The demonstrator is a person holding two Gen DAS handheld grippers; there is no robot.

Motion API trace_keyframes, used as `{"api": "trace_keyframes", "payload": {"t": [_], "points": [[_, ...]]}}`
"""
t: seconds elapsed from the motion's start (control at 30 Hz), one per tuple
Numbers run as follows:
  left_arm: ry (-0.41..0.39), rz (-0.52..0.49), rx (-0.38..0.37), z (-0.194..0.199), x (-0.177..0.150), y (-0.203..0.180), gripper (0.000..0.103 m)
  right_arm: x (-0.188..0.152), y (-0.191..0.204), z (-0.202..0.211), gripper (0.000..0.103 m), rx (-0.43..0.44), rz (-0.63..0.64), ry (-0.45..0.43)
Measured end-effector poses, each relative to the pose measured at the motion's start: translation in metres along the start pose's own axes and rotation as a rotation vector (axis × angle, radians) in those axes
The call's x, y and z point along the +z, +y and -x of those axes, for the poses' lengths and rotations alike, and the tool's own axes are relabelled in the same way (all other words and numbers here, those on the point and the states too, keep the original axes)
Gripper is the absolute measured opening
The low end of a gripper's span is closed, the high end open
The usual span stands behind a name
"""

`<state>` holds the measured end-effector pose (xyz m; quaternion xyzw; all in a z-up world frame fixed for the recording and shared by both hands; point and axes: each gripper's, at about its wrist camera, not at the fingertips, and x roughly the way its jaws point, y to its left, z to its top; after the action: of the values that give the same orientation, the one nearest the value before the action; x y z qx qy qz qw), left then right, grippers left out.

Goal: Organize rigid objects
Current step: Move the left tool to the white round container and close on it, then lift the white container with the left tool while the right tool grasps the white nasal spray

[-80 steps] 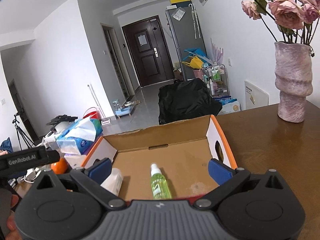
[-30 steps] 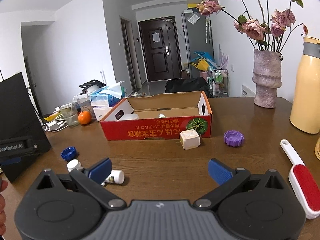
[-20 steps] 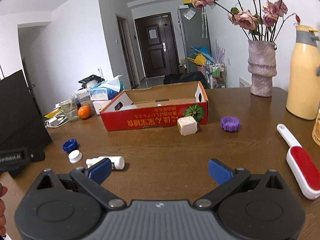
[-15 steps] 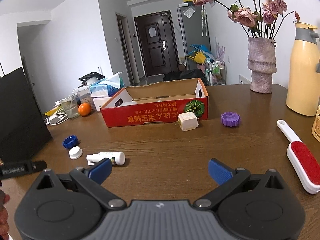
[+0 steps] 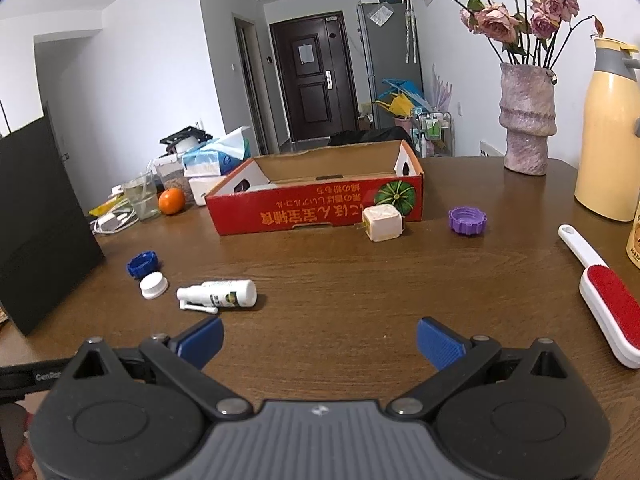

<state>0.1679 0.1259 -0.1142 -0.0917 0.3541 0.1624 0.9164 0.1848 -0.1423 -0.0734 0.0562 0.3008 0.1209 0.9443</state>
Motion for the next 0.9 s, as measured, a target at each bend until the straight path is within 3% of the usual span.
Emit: {"api": "trace_keyframes", "payload": {"t": [0.1, 0.23, 0.9], "points": [[0.02, 0.003, -0.003, -0.003, -0.003, 0.0, 0.078, -0.002, 0.003, -0.001, 0.103, 0.0, 0.007, 0.005], [0.038, 0.01, -0.033, -0.005, -0.005, 0.002, 0.045, -0.003, 0.005, -0.001, 0.103, 0.0, 0.009, 0.008], [-0.012, 0.007, -0.083, -0.008, 0.012, 0.013, 0.045, -0.006, 0.026, -0.019, 0.103, 0.003, 0.029, 0.031]]}}
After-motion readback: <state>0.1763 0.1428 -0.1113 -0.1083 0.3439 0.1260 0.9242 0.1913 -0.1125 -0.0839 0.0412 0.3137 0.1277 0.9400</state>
